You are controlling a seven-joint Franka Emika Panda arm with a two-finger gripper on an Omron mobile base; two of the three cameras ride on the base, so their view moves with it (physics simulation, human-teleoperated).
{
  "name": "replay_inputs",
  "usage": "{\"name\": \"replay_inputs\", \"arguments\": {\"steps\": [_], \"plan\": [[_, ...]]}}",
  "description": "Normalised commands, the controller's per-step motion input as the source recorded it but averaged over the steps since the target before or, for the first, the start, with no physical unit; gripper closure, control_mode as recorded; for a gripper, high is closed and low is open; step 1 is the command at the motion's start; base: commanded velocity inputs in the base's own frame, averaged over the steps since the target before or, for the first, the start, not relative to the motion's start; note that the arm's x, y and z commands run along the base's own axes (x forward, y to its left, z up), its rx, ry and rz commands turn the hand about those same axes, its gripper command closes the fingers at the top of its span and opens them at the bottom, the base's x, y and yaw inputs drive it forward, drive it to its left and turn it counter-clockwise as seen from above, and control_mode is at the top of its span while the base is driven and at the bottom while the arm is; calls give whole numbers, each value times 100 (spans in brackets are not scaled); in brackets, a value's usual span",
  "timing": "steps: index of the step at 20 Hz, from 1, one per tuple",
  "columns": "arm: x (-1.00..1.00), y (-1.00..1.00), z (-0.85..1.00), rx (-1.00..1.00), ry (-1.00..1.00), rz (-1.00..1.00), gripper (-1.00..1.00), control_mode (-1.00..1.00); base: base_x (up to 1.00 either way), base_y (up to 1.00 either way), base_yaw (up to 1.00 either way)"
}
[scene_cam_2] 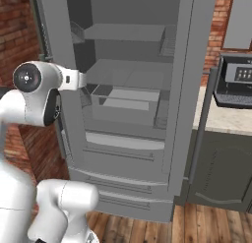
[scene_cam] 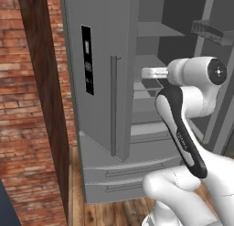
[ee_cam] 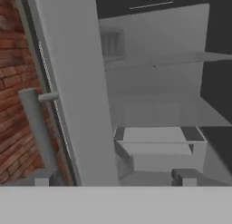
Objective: Place one of the steaks on the plate and the other in the bowl. Then place the bowl in the fridge.
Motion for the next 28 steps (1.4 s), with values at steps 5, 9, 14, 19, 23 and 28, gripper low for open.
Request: {"name": "replay_inputs", "arguments": {"steps": [5, 9, 14, 19, 23, 28], "plan": [[46, -4, -4, 11, 2, 7, -100, -100, 0, 0, 0], [45, 3, -19, 8, 5, 11, -100, -100, 0, 0, 0], [38, 0, -8, 8, 5, 14, -100, -100, 0, 0, 0], [54, 0, -8, 9, 4, 14, -100, -100, 0, 0, 0], [80, 0, -27, 11, 3, 15, -100, -100, 0, 0, 0], [92, 0, -25, 11, 0, 13, -100, -100, 0, 0, 0]]}}
